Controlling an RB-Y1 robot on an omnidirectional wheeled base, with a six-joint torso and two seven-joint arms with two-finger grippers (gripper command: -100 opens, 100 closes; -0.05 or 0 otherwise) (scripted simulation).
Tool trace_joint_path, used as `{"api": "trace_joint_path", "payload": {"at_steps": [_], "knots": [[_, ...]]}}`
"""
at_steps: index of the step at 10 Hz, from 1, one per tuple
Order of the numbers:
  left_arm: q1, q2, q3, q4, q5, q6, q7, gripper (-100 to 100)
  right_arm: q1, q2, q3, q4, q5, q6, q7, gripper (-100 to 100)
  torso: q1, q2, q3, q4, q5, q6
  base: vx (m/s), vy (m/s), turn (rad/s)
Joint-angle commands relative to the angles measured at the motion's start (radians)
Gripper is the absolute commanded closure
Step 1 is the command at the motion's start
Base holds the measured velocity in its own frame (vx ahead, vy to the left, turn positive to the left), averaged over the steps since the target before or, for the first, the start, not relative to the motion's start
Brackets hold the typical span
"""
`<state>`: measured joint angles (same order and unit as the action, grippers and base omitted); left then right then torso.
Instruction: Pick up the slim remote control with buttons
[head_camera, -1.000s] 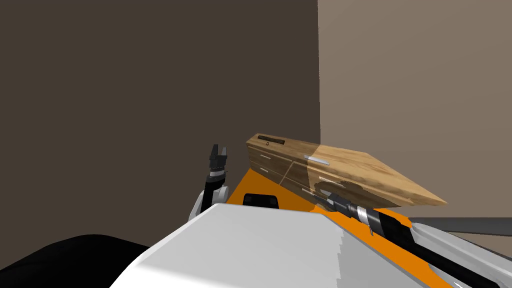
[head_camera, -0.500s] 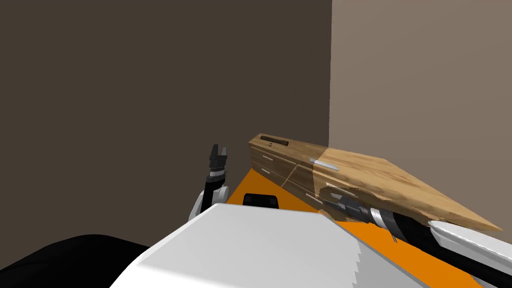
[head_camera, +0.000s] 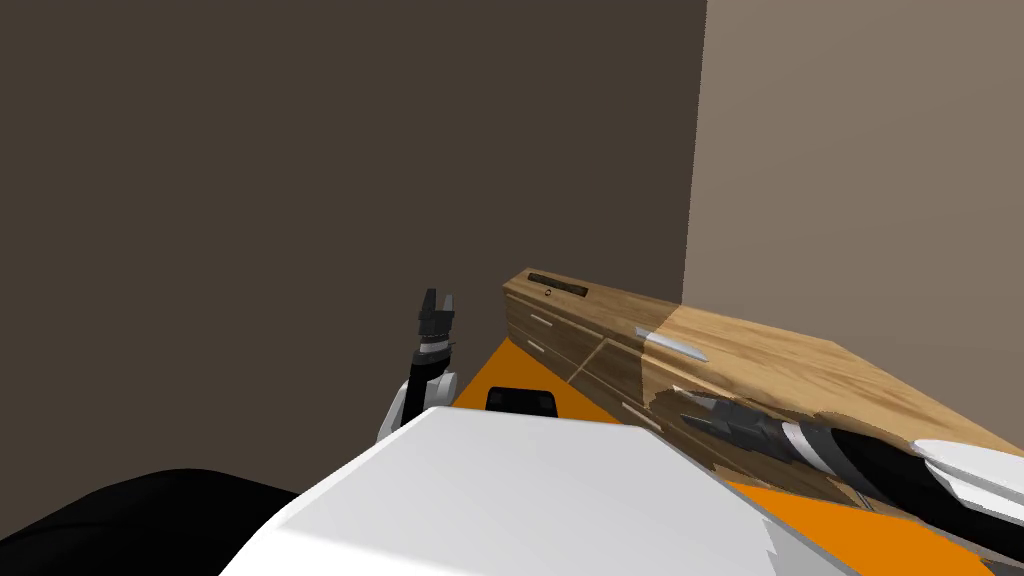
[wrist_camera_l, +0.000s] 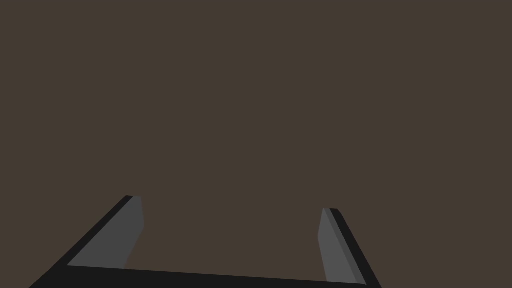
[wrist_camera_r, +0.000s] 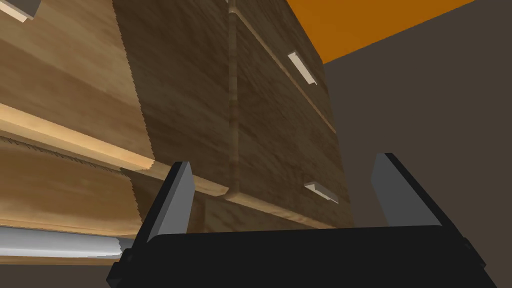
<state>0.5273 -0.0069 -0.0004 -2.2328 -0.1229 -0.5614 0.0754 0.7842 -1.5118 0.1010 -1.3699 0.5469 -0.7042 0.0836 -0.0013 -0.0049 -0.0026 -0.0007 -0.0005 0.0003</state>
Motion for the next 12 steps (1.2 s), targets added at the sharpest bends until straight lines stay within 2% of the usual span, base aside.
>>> {"api": "trace_joint_path", "payload": {"at_steps": [1,2,3,4,6,7,9,10,11,12], "knots": [[0.000,0.000,0.000,0.000,0.000,0.000,0.000,0,0.044,-0.050,-0.010,0.016,0.012,0.010,-0.002,-100,0.000,0.000,0.000,0.000,0.000,0.000,0.062,-0.025,0.192],[0.000,0.000,0.000,0.000,0.000,0.000,0.000,0,0.044,-0.071,-0.010,0.016,0.012,0.010,-0.002,-100,0.000,0.000,0.000,0.000,0.000,0.000,0.053,-0.024,0.121],[0.000,0.000,0.000,0.000,0.000,0.000,0.000,0,0.066,-0.108,-0.009,0.042,0.023,0.008,-0.005,-100,0.000,0.000,0.000,0.000,0.000,0.000,0.079,-0.027,0.157],[0.000,0.000,0.000,0.000,0.000,0.000,0.000,0,0.066,-0.120,-0.009,0.042,0.023,0.008,-0.005,-100,0.000,-0.002,-0.001,0.000,0.000,0.000,0.066,-0.033,0.102],[0.000,0.000,0.000,0.000,0.000,0.000,0.000,0,0.107,-0.193,-0.007,0.087,0.042,0.005,-0.010,-100,-0.001,-0.001,-0.001,0.000,0.000,-0.001,0.073,-0.048,0.222],[0.000,0.000,0.000,0.000,0.000,0.000,0.000,0,0.107,-0.201,-0.007,0.087,0.042,0.005,-0.010,-100,-0.002,-0.002,-0.001,-0.001,-0.001,-0.001,0.075,-0.052,0.090],[0.000,0.000,0.000,0.000,0.000,0.000,0.000,0,0.148,-0.260,-0.004,0.119,0.054,0.003,-0.015,-100,-0.002,-0.003,-0.002,-0.001,0.000,0.000,0.108,-0.059,0.217],[0.000,0.000,0.000,0.000,0.000,0.000,0.000,0,0.141,-0.260,-0.004,0.119,0.054,0.003,-0.015,-100,-0.002,-0.005,-0.003,-0.001,-0.001,-0.001,0.086,-0.053,0.069],[0.000,0.000,0.000,0.000,0.000,0.000,0.000,0,0.148,-0.260,-0.004,0.119,0.054,0.003,-0.015,-100,-0.001,-0.003,-0.002,-0.001,-0.001,0.001,0.025,-0.021,-0.039],[0.000,0.000,0.000,0.000,0.000,0.000,0.000,0,0.168,-0.280,-0.001,0.129,0.058,0.002,-0.018,-100,0.001,0.001,0.000,0.000,0.000,0.001,0.038,-0.038,0.113]]}}
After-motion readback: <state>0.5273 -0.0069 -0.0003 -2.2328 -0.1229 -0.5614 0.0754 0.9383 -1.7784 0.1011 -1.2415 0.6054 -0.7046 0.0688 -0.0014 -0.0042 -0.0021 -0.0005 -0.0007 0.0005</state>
